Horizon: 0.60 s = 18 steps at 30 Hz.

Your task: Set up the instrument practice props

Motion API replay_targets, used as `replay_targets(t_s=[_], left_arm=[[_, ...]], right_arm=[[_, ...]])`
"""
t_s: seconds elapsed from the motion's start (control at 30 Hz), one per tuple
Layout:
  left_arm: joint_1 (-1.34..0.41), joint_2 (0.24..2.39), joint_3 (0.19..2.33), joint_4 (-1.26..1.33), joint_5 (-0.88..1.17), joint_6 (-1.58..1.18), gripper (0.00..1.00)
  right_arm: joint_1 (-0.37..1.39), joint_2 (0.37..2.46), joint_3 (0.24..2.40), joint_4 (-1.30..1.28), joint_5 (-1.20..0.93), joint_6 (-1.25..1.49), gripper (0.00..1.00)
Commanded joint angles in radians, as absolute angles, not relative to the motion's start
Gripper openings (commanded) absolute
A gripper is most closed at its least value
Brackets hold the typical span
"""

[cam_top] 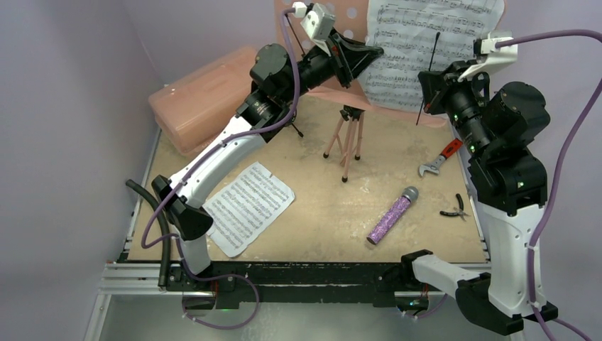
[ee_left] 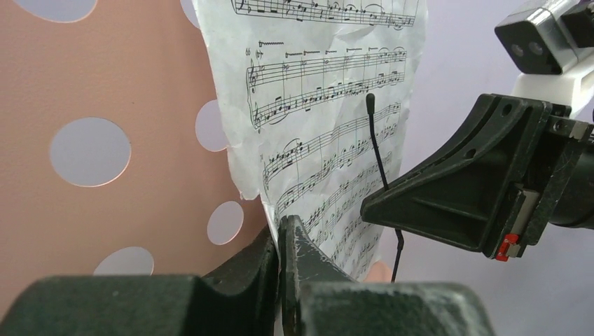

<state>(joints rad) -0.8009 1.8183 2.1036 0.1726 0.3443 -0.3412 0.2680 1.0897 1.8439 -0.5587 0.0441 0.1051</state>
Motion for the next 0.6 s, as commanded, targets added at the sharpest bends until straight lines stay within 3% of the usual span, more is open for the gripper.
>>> replay_targets(t_s=[0.0, 0.2, 0.43, 0.57], left_arm=[[-0.797, 1.845, 2.157, 0.225, 0.347, -0.384, 0.02], [-0.797, 1.856, 2.166, 0.219, 0.351, -0.389, 0.02], [-0.798, 1.846, 2.169, 0.218, 0.34, -0.384, 0.29], [-0.798, 1.838, 2.168, 0.218, 0.334, -0.378, 0.39]], right_arm=[[0.268, 1.103, 1.878, -0.543, 0.061, 0.131, 0.0], [0.269, 1.106, 1.873, -0.544, 0.058, 0.136, 0.0], [0.268, 1.1, 1.858, -0.543, 0.076, 0.142, 0.0], [0.269, 1.099, 1.855, -0.543, 0.087, 0.144, 0.07]])
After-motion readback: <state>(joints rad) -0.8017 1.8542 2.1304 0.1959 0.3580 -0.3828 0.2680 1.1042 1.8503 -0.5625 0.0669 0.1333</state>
